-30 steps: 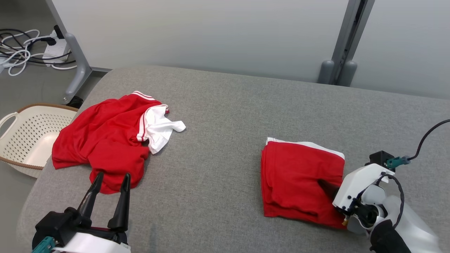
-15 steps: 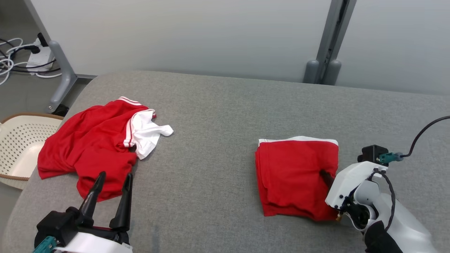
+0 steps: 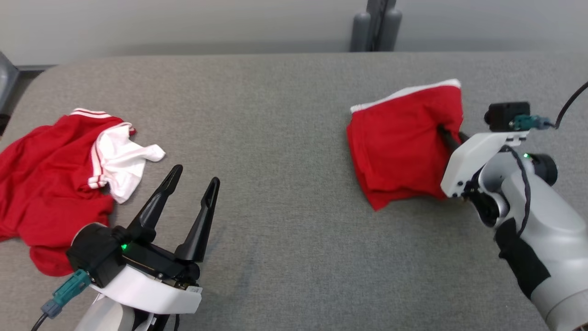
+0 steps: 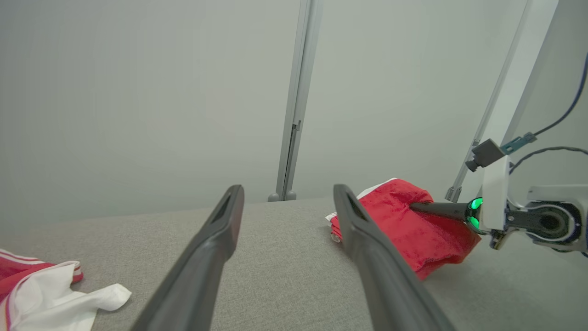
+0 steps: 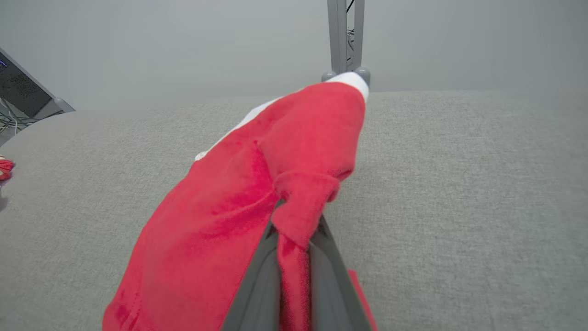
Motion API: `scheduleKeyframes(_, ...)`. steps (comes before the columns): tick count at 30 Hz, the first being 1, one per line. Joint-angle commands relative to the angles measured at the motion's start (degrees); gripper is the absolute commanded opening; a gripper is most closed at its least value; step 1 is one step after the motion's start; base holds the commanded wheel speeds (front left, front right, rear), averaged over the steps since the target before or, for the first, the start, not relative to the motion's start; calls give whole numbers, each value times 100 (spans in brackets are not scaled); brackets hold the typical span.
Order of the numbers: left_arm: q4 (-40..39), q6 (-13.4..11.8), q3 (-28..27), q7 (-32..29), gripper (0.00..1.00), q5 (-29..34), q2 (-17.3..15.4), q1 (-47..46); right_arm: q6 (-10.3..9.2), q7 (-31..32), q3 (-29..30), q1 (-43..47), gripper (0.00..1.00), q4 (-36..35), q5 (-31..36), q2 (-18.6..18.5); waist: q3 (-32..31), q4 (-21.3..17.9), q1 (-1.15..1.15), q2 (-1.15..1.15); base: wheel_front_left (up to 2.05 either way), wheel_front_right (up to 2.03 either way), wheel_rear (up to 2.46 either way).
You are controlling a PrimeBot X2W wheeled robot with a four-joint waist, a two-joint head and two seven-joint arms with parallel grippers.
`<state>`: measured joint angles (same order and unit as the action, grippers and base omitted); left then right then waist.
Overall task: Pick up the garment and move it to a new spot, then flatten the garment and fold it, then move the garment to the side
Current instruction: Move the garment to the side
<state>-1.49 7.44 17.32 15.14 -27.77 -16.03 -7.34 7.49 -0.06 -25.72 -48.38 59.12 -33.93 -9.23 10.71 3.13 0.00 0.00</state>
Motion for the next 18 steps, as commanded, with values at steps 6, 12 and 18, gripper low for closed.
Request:
scheduleKeyframes(6,-409,9,240,-1,100,-62,-442,-415,1,-295,129,-825,0,356,283,-104,1070,-707,0,0,0,0,0)
scheduleKeyframes(12,-600,9,307,-1,100,-119,-686,-520,1,-556,378,-1357,0,683,484,-219,1381,-951,0,0,0,0,0)
scheduleKeyframes(18,-681,9,291,-1,100,-137,-843,-520,1,-630,461,-1784,0,975,817,-457,1593,-1106,0,0,0,0,0)
